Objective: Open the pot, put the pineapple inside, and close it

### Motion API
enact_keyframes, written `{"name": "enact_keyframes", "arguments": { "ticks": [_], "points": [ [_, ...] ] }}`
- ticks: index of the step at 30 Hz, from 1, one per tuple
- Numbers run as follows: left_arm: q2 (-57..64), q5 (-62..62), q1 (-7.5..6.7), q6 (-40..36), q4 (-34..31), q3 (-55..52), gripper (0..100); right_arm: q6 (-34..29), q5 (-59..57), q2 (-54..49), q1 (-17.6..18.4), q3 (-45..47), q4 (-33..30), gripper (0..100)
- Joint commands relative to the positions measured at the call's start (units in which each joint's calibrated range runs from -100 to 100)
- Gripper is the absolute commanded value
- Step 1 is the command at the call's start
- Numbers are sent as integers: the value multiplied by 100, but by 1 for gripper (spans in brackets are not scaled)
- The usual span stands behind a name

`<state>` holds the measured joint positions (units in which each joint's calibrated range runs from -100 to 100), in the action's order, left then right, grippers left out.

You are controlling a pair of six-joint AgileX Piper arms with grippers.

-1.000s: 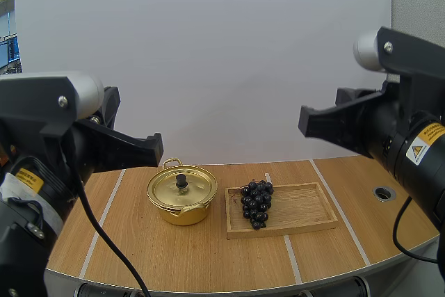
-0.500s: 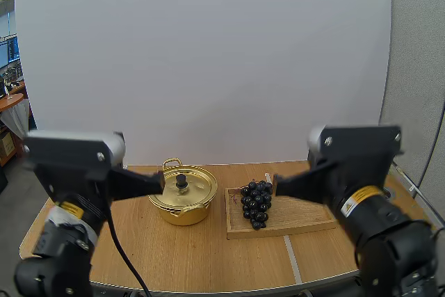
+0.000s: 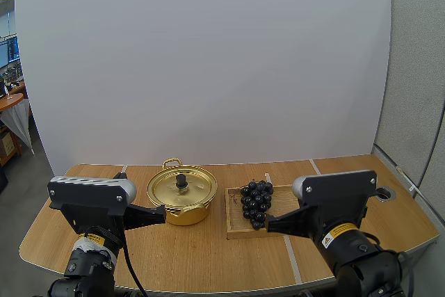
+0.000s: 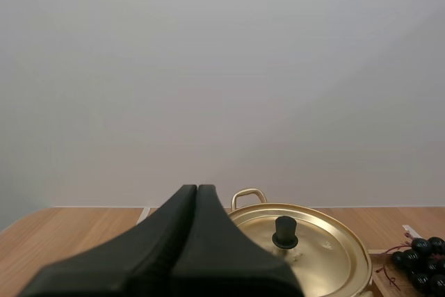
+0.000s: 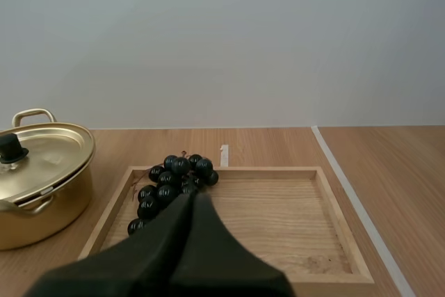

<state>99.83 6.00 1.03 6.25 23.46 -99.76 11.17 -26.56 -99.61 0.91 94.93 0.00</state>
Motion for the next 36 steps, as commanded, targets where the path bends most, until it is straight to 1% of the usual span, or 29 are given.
{"name": "enact_keyframes", "arguments": {
  "ticks": [1, 3, 6, 7, 9, 14, 16, 19, 22, 23, 27, 36],
  "points": [
    [17, 15, -85, 8, 30, -24, 0, 39, 146, -39, -18, 393, 49, 0],
    [17, 308, -134, 8, 30, -24, 0, 39, 146, -39, -18, 501, 49, 0],
    [17, 864, -145, 8, 30, -24, 0, 39, 146, -39, -18, 507, 33, 0],
    [17, 1023, -145, 8, 6, -24, 0, 39, -152, -39, -18, 507, 0, 0],
    [17, 1221, -145, 8, -20, -24, 0, 39, -362, -39, -18, 507, 0, 0],
    [17, 1769, -145, -92, -543, -24, 0, 39, -461, -39, -18, 507, 0, 0],
    [17, 1812, -145, -441, -868, -24, 0, 39, -461, -39, -18, 507, 0, 0],
    [17, 2176, -145, -1274, -1567, -24, 0, 39, -461, -39, -18, 507, 0, 0],
    [17, 2225, -145, -1930, -2166, -24, 0, 39, -461, -39, -18, 507, 0, 0],
    [17, 2225, -145, -2081, -2242, -24, 0, 39, -461, -39, -18, 507, 0, 0],
    [17, 2305, -145, -2251, -2255, -24, 0, 39, -461, -39, -18, 507, 0, 0],
    [17, 2480, -145, -2249, -2255, -24, 0, 39, -461, -39, -18, 507, 0, 0]
  ]
}}
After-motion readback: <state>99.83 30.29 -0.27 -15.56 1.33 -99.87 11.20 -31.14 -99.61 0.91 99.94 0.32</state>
